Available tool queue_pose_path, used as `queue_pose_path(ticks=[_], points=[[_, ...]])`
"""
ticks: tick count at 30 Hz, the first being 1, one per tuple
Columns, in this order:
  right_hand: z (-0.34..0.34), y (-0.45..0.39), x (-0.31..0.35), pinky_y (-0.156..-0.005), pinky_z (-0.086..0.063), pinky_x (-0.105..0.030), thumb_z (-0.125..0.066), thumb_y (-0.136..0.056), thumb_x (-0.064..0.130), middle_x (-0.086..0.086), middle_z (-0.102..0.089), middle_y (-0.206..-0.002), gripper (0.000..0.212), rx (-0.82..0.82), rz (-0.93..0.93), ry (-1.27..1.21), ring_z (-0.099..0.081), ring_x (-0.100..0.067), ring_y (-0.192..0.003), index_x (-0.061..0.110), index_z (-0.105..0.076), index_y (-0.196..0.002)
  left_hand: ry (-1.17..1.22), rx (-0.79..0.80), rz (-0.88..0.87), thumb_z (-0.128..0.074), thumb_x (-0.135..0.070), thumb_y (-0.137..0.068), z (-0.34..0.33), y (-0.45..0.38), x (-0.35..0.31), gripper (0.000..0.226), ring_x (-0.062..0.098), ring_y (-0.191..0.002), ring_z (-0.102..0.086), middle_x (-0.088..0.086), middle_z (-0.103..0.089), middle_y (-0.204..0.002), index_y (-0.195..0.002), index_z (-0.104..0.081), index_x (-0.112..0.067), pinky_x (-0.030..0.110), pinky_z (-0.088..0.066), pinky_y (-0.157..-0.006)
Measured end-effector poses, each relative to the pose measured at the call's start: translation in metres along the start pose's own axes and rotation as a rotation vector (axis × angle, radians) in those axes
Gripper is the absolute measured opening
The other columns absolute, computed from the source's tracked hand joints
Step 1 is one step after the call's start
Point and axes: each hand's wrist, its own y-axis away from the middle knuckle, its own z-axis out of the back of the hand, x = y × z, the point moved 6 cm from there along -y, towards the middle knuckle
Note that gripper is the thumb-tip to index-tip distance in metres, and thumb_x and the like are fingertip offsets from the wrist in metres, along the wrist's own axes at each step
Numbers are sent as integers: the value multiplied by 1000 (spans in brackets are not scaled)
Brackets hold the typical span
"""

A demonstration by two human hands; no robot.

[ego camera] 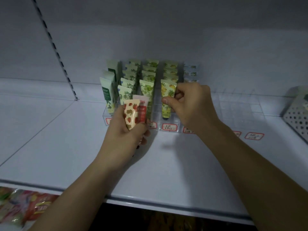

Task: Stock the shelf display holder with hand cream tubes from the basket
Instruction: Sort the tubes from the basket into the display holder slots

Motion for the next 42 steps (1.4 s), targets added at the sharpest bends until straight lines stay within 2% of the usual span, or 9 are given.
queue_pose_path(ticks=[3, 9, 12, 17, 21, 31, 35, 38, 42], points=[[-2, -3, -1, -59, -52, -31, -82, -83, 28, -2, -64, -56, 28, 46, -44, 76, -63, -15, -55, 14, -64, -66, 52, 33, 20, -60, 0, -95, -4, 0, -2, 25, 15, -68, -71, 7, -75, -82, -116, -62, -16, 17, -51, -51], [6, 19, 9, -45, -36, -26, -76, -88, 36, 8, -43, -56, 35, -186, 41, 50, -45, -10, -47, 14, -48, -86, 152, 50, 96, -64, -7, -95, -2, 2, -1, 28, 39, -94, -74, 21, -74, -104, -123, -60, -9, 56, -60, -84], [12, 19, 24, -44, -33, -27, -70, -94, 31, 1, -41, -52, 30, -235, 45, -193, -39, -14, -43, 10, -51, -86, 169, 35, 46, -65, -6, -93, -1, 3, -7, 27, 27, -82, -75, 13, -76, -94, -120, -61, -6, 39, -63, -68], [-22, 23, 35, -42, -35, -34, -71, -92, 19, -13, -47, -50, 20, 188, 17, -448, -41, -18, -45, 18, -62, -75, 138, 66, -63, -63, -4, -93, -7, 6, -17, 19, 14, -71, -74, 3, -76, -81, -112, -63, -5, 19, -56, -58], [-1, 14, 28, -47, -41, -22, -66, -94, 12, -11, -53, -58, 7, 25, -67, -607, -44, -11, -48, 8, -70, -91, 185, 110, 18, -65, -19, -90, -12, 6, -10, 23, 32, -82, -77, 15, -76, -96, -110, -62, -8, 48, -63, -72], [9, 7, 18, -45, -36, -6, -55, -100, 1, 16, -50, -44, 16, 19, -189, -813, -47, 3, -40, 3, -63, -87, 128, 87, -44, -66, -11, -92, -17, 2, -12, 14, 18, -49, -61, 14, -71, -76, -101, -57, -4, 21, -45, -44], [23, 2, 16, -46, -40, -14, -59, -98, 6, 11, -49, -49, 25, -69, -187, -830, -45, 0, -43, 9, -59, -74, 58, 163, -109, -65, -8, -93, -39, -6, -26, 12, 12, -43, -60, 2, -66, -59, -98, -55, -3, 16, -42, -41], [34, -1, 10, -58, -50, -43, -63, -92, 19, -11, -54, -63, 23, -185, -162, -794, -54, -26, -62, 6, -60, -73, 37, 199, -193, -66, -7, -93, -62, -17, -40, 11, 13, -46, -62, 0, -65, -59, -98, -56, -4, 19, -46, -44], [53, -1, 3, -58, -43, -32, -62, -97, 23, 6, -51, -55, 34, -373, -176, -663, -52, -15, -57, 14, -55, -64, -31, 233, -351, -69, -12, -93, -98, -29, -51, 11, 16, -59, -69, -1, -71, -71, -99, -60, -17, 27, -53, -56]])
